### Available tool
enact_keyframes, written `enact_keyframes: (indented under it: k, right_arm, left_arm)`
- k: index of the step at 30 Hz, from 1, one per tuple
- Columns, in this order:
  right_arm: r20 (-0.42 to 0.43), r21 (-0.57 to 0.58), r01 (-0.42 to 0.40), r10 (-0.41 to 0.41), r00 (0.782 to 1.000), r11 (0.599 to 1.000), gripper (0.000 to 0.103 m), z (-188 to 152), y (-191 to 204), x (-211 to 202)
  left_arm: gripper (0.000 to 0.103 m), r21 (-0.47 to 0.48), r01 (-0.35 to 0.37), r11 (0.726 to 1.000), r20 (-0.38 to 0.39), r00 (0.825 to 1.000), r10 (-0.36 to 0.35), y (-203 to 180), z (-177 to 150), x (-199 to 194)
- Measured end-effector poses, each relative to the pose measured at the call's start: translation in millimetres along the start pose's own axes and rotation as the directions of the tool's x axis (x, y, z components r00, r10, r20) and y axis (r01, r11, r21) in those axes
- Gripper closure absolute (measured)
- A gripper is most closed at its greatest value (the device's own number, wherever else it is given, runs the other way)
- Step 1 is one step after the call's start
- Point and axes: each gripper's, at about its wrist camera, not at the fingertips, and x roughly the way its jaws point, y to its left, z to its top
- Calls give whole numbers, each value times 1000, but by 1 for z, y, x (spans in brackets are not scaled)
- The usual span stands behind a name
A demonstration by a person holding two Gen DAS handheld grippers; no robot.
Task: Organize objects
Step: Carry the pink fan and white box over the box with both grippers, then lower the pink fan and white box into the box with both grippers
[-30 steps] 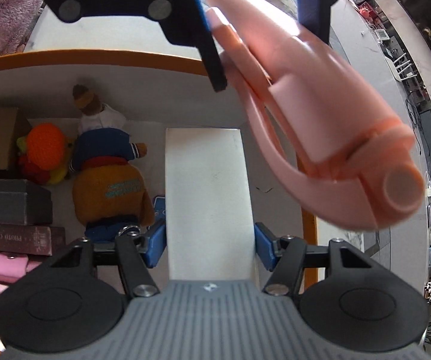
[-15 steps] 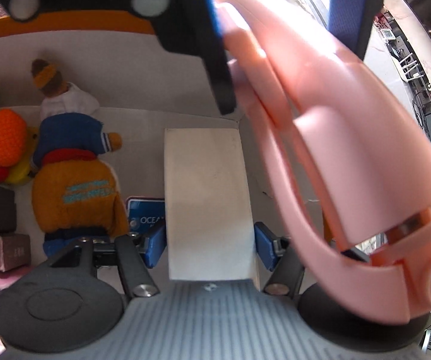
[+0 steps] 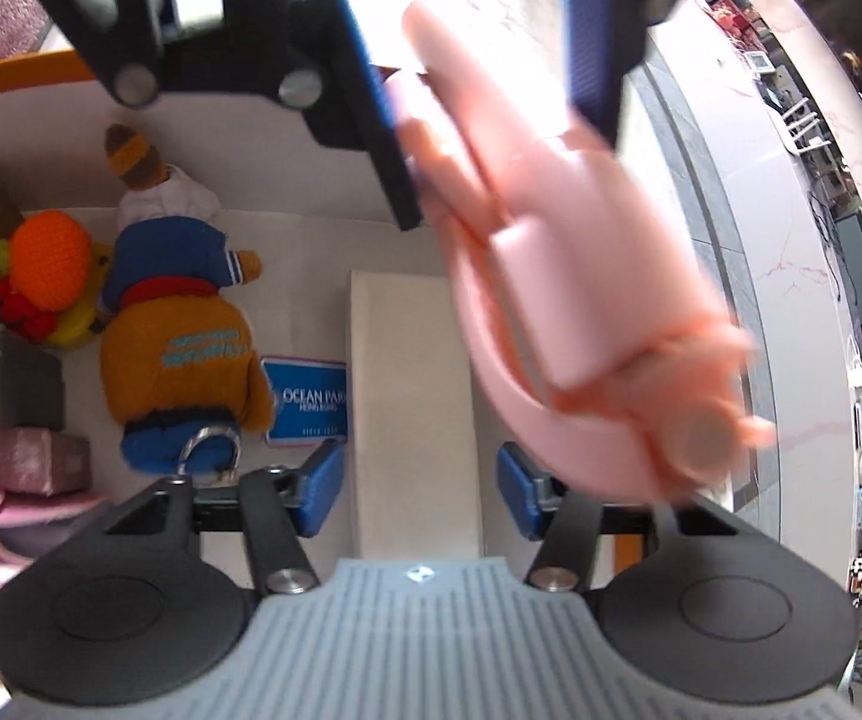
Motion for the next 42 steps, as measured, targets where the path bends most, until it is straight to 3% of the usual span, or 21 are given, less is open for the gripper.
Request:
enact_keyframes:
  k: [9,13,20,30,32,42]
  right_arm:
    - [-3,52,32,-32,999,998,50,-19,4,-48]
    - [-9,68,74,-74,997,995,36,-29,4,-55]
    - [2,22,49,-49,999,999,36,-42,15,-55]
    - [17,47,-58,57,998,997,42,-44,10,-29]
    - [16,61,-80,79,997,995,48,-45,7,-24]
    - [8,111,-123,122,992,986,54,-48,-5,-9]
  left_arm:
    - [53,63,83,995,31,996,-85,-13,16,-2]
    - [53,102,143,984,9,989,-145,-24,24,13]
    - [53,99,246,964,-50,969,-242,-34,27,46]
    - [53,97,347,933,-99,936,-337,-25,25,75]
    - [53,90,358,929,-103,931,-349,-22,24,80]
    - [50,79,342,936,-96,938,-334,-11,16,89]
